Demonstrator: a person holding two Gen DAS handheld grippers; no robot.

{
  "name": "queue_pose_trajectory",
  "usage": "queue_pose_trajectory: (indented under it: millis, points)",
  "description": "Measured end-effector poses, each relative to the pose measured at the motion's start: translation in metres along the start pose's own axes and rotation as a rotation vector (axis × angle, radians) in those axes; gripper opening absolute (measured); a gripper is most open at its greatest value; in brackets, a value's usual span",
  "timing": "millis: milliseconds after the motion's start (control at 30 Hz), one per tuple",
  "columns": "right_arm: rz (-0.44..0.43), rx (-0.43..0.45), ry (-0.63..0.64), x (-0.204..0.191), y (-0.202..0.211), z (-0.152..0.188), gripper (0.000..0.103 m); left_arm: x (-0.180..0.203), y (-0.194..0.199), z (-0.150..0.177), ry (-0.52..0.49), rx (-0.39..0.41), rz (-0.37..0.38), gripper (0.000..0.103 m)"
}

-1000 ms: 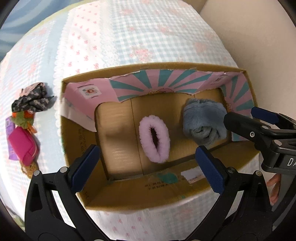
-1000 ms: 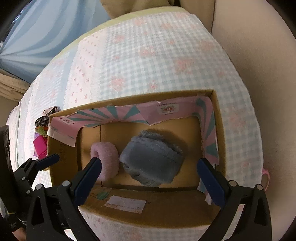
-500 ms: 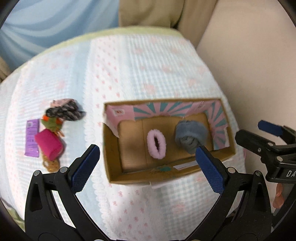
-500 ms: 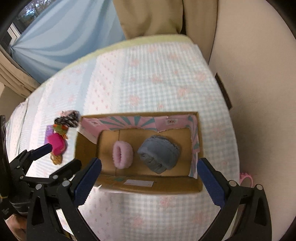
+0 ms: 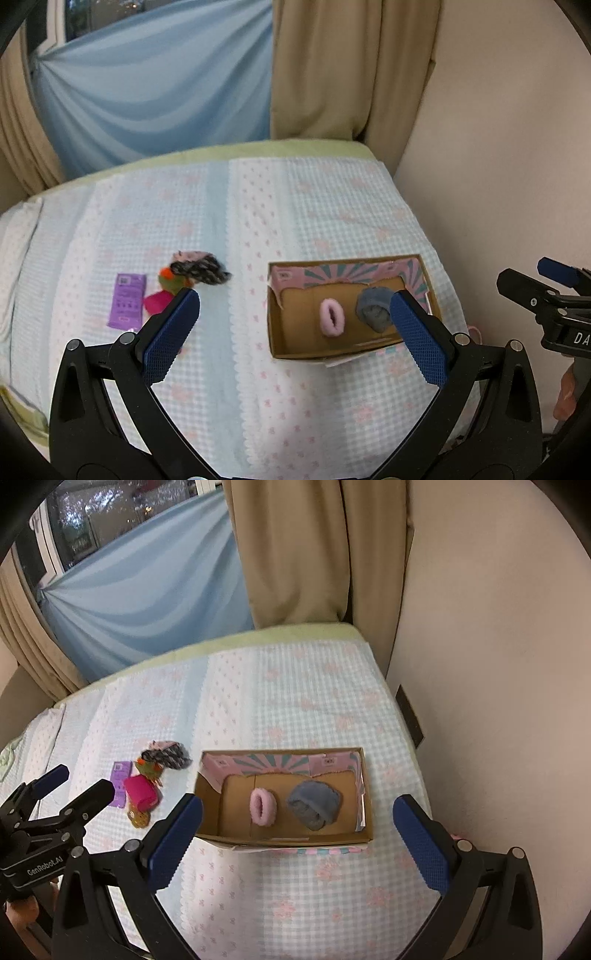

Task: Organize soft objects
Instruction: 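Lift both tools away from the box back toward the pile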

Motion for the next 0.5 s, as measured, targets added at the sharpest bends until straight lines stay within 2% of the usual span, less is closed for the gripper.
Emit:
queue_pose_trajectory:
  millis: [233, 400, 500]
  points:
    - [-0.029, 0.114, 0.050, -0.028, 0.037, 0.005, 0.103, -0.038, 0.043, 0.016, 0.075, 0.077, -0.052, 0.103]
    - [-0.094, 0.147, 0.102, -0.062, 0.043, 0.005, 0.103, -0.086, 0.067, 0.037, 0.129, 0.105, -0.105, 0.103]
    - [-0.118, 0.150, 0.129, -0.085, 0.042, 0.006, 0.103, -0.115, 0.073, 0.048, 0.163, 0.111, -0.106, 0.103]
Point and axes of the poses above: each gripper's, at about its wrist camera, not at the fingertips, and y roughly against the way its jaws point, x to its right, z to its underside, the point moved 10 cm from there along -y, roughly the way its jaws point, and after that the axes turned 15 degrees about -x, right-handed, at the moved point
